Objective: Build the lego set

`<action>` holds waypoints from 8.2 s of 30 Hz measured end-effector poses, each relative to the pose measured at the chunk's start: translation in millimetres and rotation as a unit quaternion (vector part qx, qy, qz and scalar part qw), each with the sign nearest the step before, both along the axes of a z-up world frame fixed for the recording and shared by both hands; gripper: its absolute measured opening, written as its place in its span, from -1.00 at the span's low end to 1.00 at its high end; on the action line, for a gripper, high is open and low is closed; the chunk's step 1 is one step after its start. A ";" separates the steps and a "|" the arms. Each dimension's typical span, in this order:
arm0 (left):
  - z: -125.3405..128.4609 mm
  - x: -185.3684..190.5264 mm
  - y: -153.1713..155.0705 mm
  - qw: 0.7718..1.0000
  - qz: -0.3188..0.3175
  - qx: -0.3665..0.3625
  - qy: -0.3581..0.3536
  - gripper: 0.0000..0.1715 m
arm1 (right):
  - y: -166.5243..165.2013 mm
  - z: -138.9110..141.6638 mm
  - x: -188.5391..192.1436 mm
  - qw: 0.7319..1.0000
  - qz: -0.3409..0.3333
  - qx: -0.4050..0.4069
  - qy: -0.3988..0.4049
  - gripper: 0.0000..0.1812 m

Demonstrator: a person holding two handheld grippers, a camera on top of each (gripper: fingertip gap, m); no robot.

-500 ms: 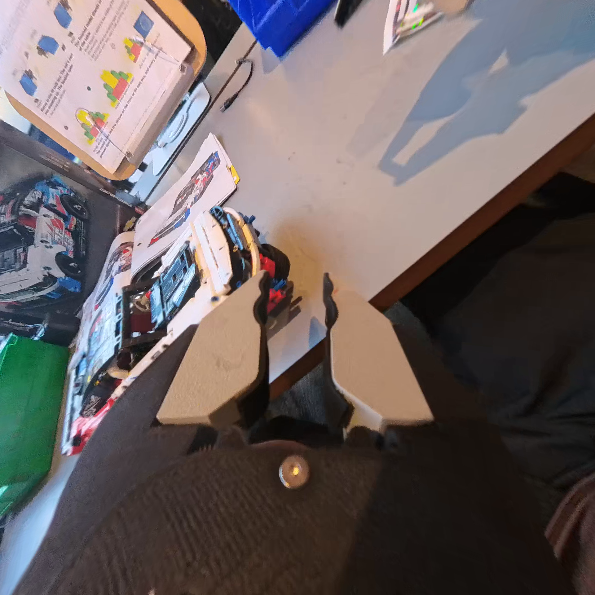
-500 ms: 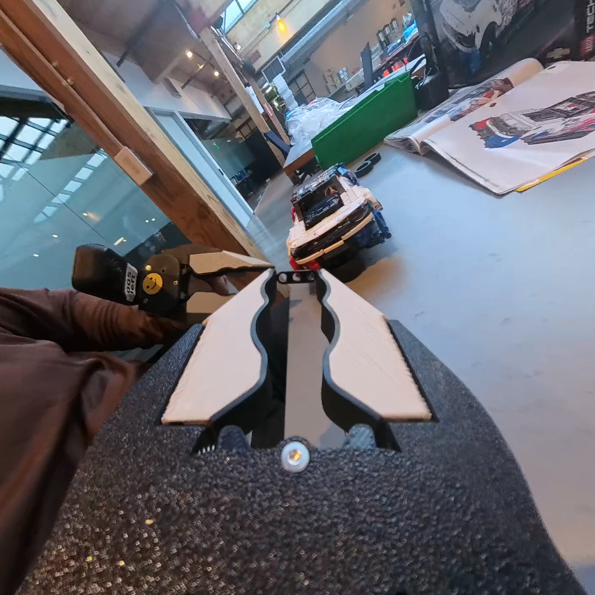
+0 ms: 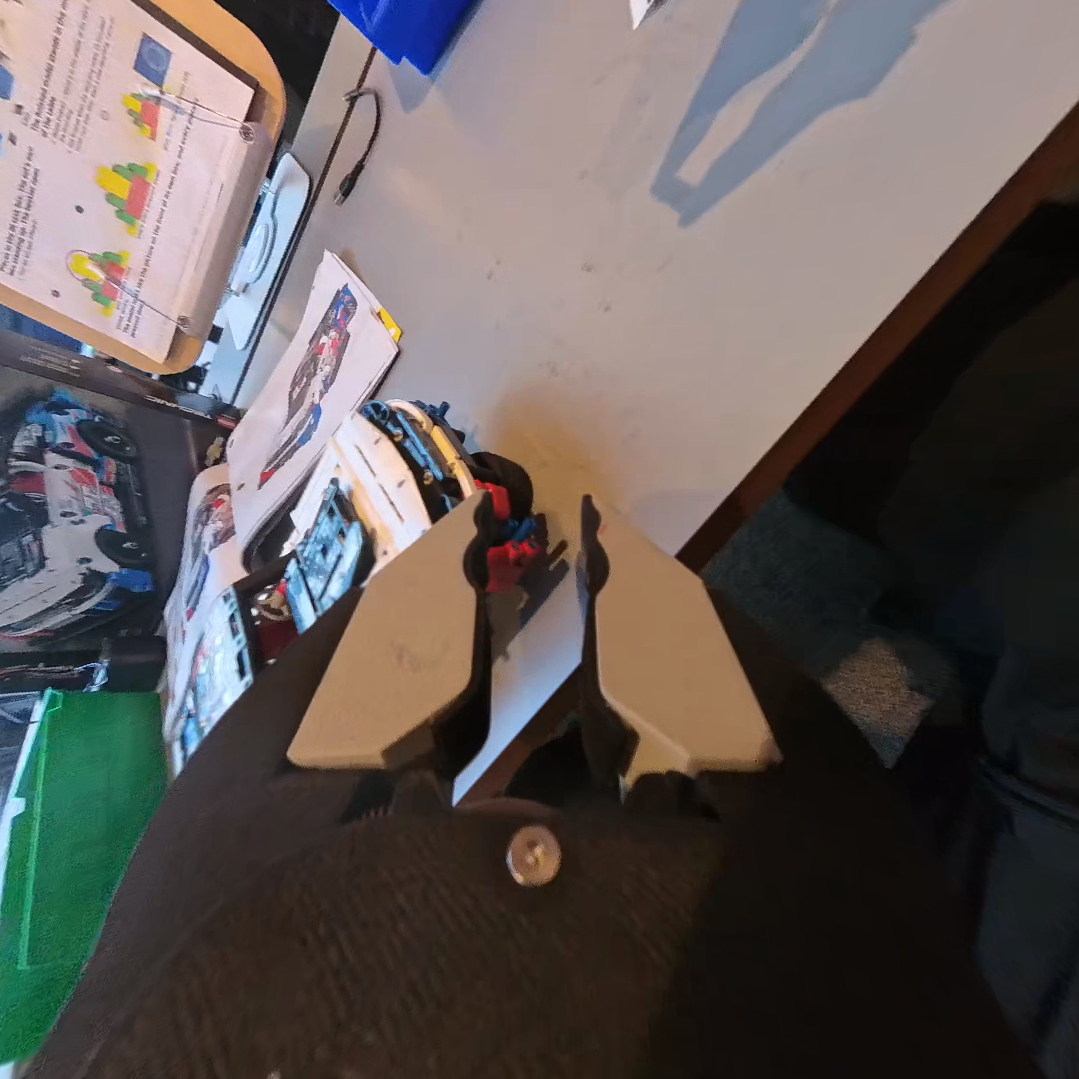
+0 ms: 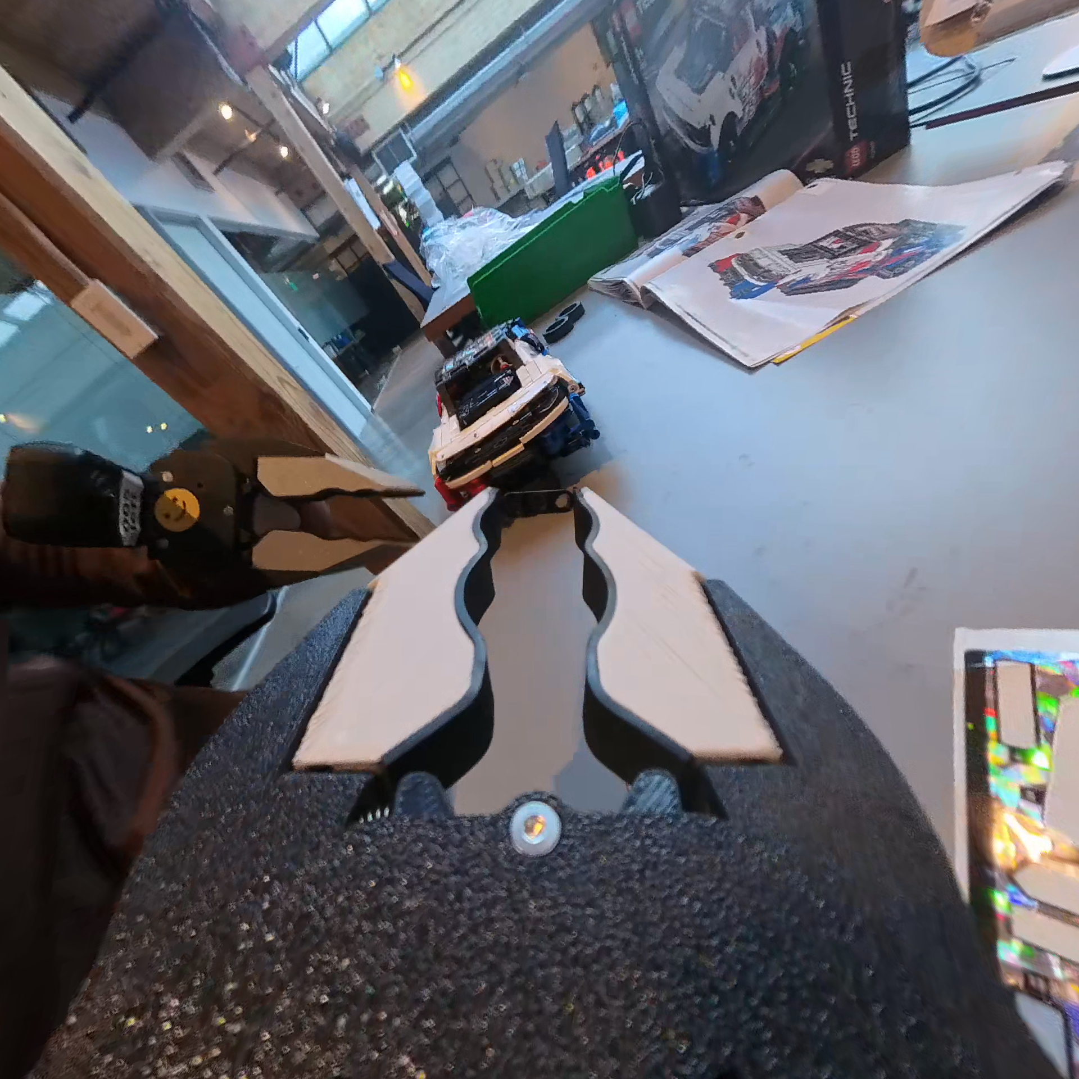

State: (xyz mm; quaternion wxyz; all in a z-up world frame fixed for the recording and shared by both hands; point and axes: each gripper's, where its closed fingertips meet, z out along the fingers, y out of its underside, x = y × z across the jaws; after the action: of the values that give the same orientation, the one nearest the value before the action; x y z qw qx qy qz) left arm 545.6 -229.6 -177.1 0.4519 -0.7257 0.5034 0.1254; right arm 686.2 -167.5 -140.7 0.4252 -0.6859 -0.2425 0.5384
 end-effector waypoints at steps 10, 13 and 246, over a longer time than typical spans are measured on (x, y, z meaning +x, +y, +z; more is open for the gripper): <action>-39.6 -9.3 -2.6 0.999 -0.004 -0.041 -0.034 -0.69 | -9.4 -12.3 -33.6 0.996 0.074 -0.045 -0.022 -0.75; -42.1 -11.6 -3.1 0.996 0.010 -0.056 -0.073 -0.71 | -34.1 -23.8 -74.1 0.985 0.149 -0.037 -0.075 -0.75; 6.7 -64.7 -8.0 0.910 -0.078 -0.172 -0.368 -0.46 | -41.2 -62.3 -158.7 0.956 0.115 0.048 -0.264 -0.77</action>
State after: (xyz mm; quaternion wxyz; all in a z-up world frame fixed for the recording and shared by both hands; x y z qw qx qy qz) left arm 480.8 -237.6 -170.4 0.4814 -0.7454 0.3700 -0.2754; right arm 527.5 -208.7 -203.0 0.3140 -0.7501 -0.4488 0.3706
